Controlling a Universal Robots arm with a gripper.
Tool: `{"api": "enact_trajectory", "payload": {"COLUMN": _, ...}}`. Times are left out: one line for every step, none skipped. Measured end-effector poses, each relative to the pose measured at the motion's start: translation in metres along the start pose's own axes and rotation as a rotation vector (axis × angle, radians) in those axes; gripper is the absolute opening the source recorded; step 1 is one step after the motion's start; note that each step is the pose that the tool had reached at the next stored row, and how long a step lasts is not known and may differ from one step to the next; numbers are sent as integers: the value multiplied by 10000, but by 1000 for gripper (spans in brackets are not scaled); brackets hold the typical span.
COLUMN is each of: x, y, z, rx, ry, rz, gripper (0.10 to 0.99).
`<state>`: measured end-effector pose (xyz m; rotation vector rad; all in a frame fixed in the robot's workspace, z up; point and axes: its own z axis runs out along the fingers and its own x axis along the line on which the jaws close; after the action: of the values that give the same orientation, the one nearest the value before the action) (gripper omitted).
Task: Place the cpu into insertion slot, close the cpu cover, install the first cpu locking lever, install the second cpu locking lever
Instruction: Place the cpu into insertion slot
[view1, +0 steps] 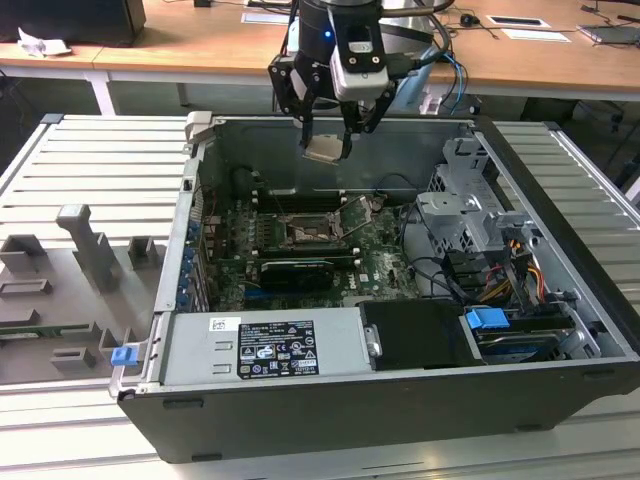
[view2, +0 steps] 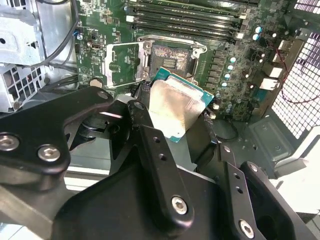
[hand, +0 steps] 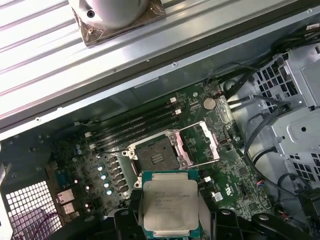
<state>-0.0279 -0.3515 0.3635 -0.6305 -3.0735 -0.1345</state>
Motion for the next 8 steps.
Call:
{"api": "enact_trajectory", "payload": {"x": 0, "y": -1, "z": 5, "rx": -2, "ry": -21, "rz": 247, "gripper": 533}}
{"api": "enact_trajectory", "payload": {"x": 0, "y": -1, "z": 13, "rx": -9, "ry": -43, "rz": 525, "gripper": 533}}
{"api": "enact_trajectory", "payload": {"x": -1, "y": -2, "z": 23, "rx": -13, "ry": -63, "rz": 772, "gripper": 533}}
{"api": "enact_trajectory", "payload": {"x": -1, "y": -3, "z": 30, "rx": -15, "ry": -68, "rz": 827, "gripper": 533}}
{"api": "enact_trajectory", "payload": {"x": -1, "y": -4, "z": 43, "rx": -15, "ry": -70, "rz": 862, "gripper": 533}}
{"api": "enact_trajectory", "payload": {"x": -1, "y": -5, "z": 59, "rx": -13, "ry": -72, "rz": 875, "gripper": 533}}
{"api": "enact_trajectory", "payload": {"x": -1, "y": -6, "z": 69, "rx": -11, "ry": -68, "rz": 878, "gripper": 533}}
{"api": "enact_trajectory", "payload": {"x": -1, "y": -7, "z": 78, "rx": -9, "ry": -65, "rz": 879, "gripper": 533}}
